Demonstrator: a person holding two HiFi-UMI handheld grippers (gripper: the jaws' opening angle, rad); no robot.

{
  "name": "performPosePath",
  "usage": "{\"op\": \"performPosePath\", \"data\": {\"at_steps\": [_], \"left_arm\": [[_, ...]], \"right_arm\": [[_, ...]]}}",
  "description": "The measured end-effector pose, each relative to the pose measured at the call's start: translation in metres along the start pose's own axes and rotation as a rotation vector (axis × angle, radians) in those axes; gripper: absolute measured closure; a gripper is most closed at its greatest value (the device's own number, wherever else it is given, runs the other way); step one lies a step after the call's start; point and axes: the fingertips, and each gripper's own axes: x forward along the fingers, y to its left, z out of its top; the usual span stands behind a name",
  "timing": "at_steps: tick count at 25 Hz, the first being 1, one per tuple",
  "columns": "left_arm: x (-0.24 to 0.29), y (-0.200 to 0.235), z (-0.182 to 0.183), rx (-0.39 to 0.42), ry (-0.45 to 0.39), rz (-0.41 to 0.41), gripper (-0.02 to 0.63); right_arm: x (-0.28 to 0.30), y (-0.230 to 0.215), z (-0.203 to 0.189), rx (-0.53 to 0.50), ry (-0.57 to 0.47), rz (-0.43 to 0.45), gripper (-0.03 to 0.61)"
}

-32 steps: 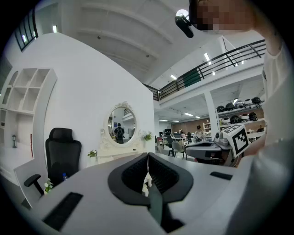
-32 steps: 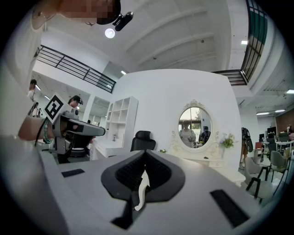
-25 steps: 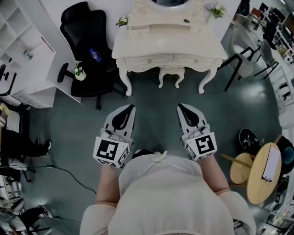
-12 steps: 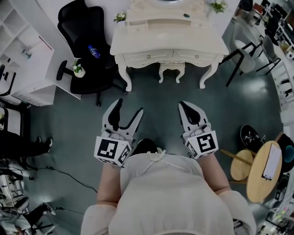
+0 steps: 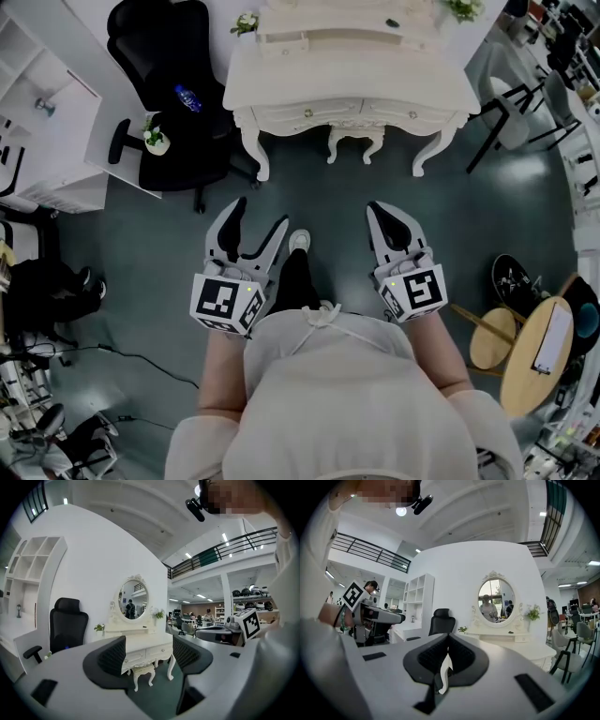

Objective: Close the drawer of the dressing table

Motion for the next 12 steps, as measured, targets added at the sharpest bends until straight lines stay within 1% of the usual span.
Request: {"op": "performPosePath", "data": {"at_steps": [4, 9, 12], "left_arm": [[0.042, 0.036, 0.004, 0.005, 0.001, -0.018, 0.301], [0.104, 0.089, 0.014, 0.011, 0.011, -0.032, 0.301], [0.140, 0.124, 0.022, 0.000, 0.014, -0.039, 0.301]], "right_arm": [[0.051, -0.018, -0.001, -0.006, 0.011, -0.002, 0.574], [0.130, -0.048, 0.000, 0.034, 0.028, -0.020, 0.572], [0.177, -0.064, 0.007, 0.011, 0.036, -0.022, 0.572]]}}
